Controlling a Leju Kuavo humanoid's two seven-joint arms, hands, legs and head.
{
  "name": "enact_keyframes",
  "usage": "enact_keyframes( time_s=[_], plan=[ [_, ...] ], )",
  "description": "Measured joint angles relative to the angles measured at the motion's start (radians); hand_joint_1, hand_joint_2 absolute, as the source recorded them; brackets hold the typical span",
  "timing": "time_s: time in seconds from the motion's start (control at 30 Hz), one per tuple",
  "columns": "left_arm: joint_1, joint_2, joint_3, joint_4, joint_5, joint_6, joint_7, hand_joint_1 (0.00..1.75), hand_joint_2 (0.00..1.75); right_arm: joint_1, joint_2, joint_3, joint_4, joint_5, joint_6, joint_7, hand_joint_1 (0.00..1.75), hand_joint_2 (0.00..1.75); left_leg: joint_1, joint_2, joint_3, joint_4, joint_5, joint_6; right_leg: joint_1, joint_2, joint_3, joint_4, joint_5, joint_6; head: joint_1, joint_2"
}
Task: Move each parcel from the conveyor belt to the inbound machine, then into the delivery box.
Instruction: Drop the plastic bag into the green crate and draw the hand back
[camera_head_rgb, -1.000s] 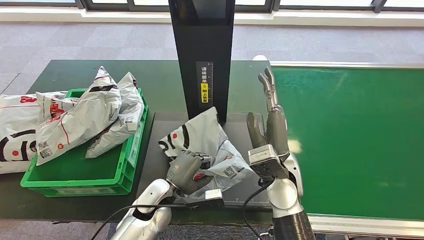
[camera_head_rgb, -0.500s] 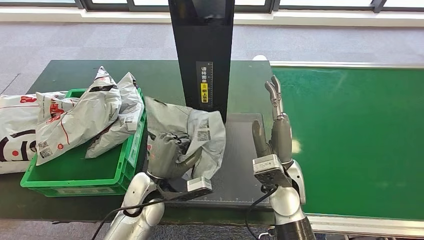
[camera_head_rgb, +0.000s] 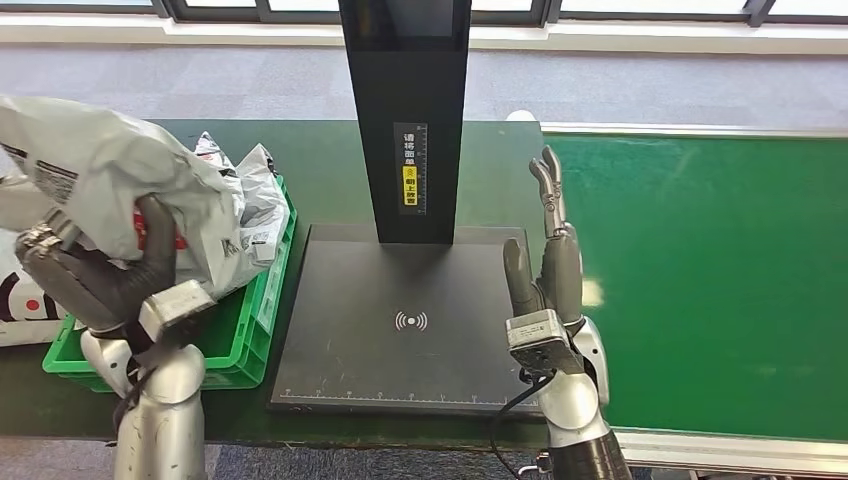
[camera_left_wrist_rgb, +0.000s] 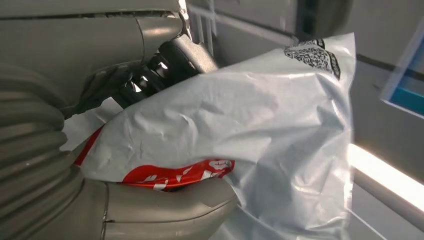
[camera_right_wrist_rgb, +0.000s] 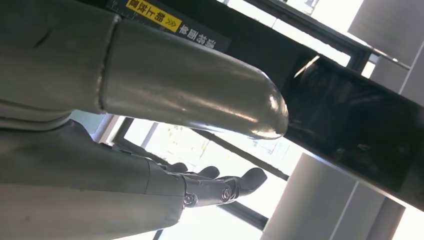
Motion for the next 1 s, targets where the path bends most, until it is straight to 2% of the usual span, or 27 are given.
enact_keyframes(
  time_s=[0.1, 0.17, 0.23, 0.37, 0.53, 0.57, 0.63, 0.67, 0.73, 0.83, 0.87, 0.97, 1.0],
  plan=[
    [-0.067, 0.031, 0.054, 0.037, -0.055, -0.036, 0.113, 1.75, 1.75, -0.005, 0.001, 0.004, 0.0, 0.003, 0.012, 0.001, 0.0, 0.0, 0.0, -0.001, 0.0, 0.0, 0.001, 0.0, 0.0, -0.001, 0.0, 0.0, 0.0, 0.0, 0.0, 0.0],
    [-0.133, 0.064, 0.078, 0.112, -0.122, -0.089, 0.209, 1.75, 1.75, -0.007, 0.003, 0.007, 0.0, 0.009, 0.021, 0.005, 0.0, 0.0, 0.0, -0.002, 0.0, 0.0, 0.002, 0.0, 0.0, -0.002, 0.0, 0.0, 0.0, 0.0, 0.0, 0.0],
    [-0.188, 0.089, 0.095, 0.192, -0.16, -0.124, 0.256, 1.75, 1.75, -0.009, 0.004, 0.009, 0.0, 0.013, 0.029, 0.01, 0.0, 0.0, 0.0, -0.001, 0.0, 0.0, 0.003, -0.001, 0.0, -0.002, 0.0, 0.001, 0.001, -0.001, 0.0, 0.0],
    [-0.253, 0.117, 0.114, 0.302, -0.175, -0.128, 0.264, 1.75, 1.75, -0.01, 0.005, 0.01, 0.0, 0.015, 0.036, 0.013, 0.0, 0.0, 0.0, -0.001, 0.0, 0.0, 0.003, -0.001, 0.0, -0.001, 0.0, 0.001, 0.003, -0.001, 0.0, 0.0],
    [-0.278, 0.131, 0.12, 0.356, -0.178, -0.127, 0.265, 1.74, 1.75, -0.01, 0.009, 0.01, 0.0, 0.015, 0.039, 0.014, 0.0, 0.0, 0.0, -0.001, -0.001, 0.0, 0.003, -0.001, 0.0, -0.001, -0.001, 0.0, 0.003, -0.001, 0.0, 0.0],
    [-0.28, 0.133, 0.12, 0.363, -0.179, -0.13, 0.267, 1.67, 1.75, -0.011, 0.009, 0.01, 0.0, 0.015, 0.039, 0.014, 0.0, 0.0, 0.0, -0.001, -0.001, 0.0, 0.002, -0.001, 0.0, -0.001, -0.001, 0.0, 0.002, -0.001, 0.0, 0.0],
    [-0.29, 0.137, 0.121, 0.382, -0.188, -0.169, 0.292, 1.34, 1.75, -0.011, 0.009, 0.01, 0.0, 0.017, 0.041, 0.015, 0.0, 0.0, 0.0, -0.001, -0.001, 0.0, 0.002, -0.001, 0.0, -0.001, -0.001, 0.0, 0.002, -0.001, 0.0, 0.0],
    [-0.3, 0.14, 0.122, 0.4, -0.194, -0.211, 0.316, 1.16, 1.75, -0.012, 0.01, 0.01, 0.0, 0.02, 0.045, 0.016, 0.0, 0.0, 0.0, -0.001, -0.001, 0.0, 0.002, -0.001, 0.0, -0.001, -0.001, 0.0, 0.002, -0.001, 0.0, 0.0],
    [-0.333, 0.15, 0.132, 0.471, -0.209, -0.315, 0.367, 0.93, 1.75, -0.015, 0.013, 0.01, 0.0, 0.031, 0.062, 0.025, 0.0, 0.0, 0.0, -0.001, -0.001, 0.0, 0.003, -0.001, 0.0, -0.002, -0.001, 0.0, 0.002, -0.001, 0.0, 0.0],
    [-0.398, 0.174, 0.152, 0.65, -0.246, -0.388, 0.407, 0.19, 1.75, -0.026, 0.023, 0.01, 0.0, 0.049, 0.087, 0.044, 0.0, 0.0, 0.0, 0.0, -0.001, 0.0, 0.004, -0.002, 0.0, 0.0, -0.002, 0.001, 0.003, -0.002, 0.0, 0.0],
    [-0.419, 0.183, 0.157, 0.718, -0.263, -0.39, 0.417, 0.02, 1.31, -0.029, 0.025, 0.01, 0.0, 0.053, 0.091, 0.048, 0.0, 0.0, 0.0, 0.0, -0.001, 0.0, 0.004, -0.003, 0.0, 0.0, -0.003, 0.001, 0.004, -0.002, 0.0, 0.0],
    [-0.461, 0.204, 0.165, 0.885, -0.303, -0.391, 0.449, 0.0, 0.0, -0.032, 0.027, 0.01, 0.0, 0.058, 0.093, 0.052, 0.0, 0.0, 0.0, 0.001, -0.001, 0.0, 0.005, -0.003, 0.0, 0.0, -0.003, 0.001, 0.004, -0.003, 0.0, 0.0],
    [-0.469, 0.209, 0.167, 0.925, -0.308, -0.389, 0.456, 0.0, 0.0, -0.032, 0.027, 0.01, 0.0, 0.059, 0.093, 0.052, 0.0, 0.0, 0.0, 0.001, -0.001, 0.0, 0.005, -0.003, 0.0, 0.001, -0.003, 0.002, 0.004, -0.003, 0.0, 0.0]
  ],
)
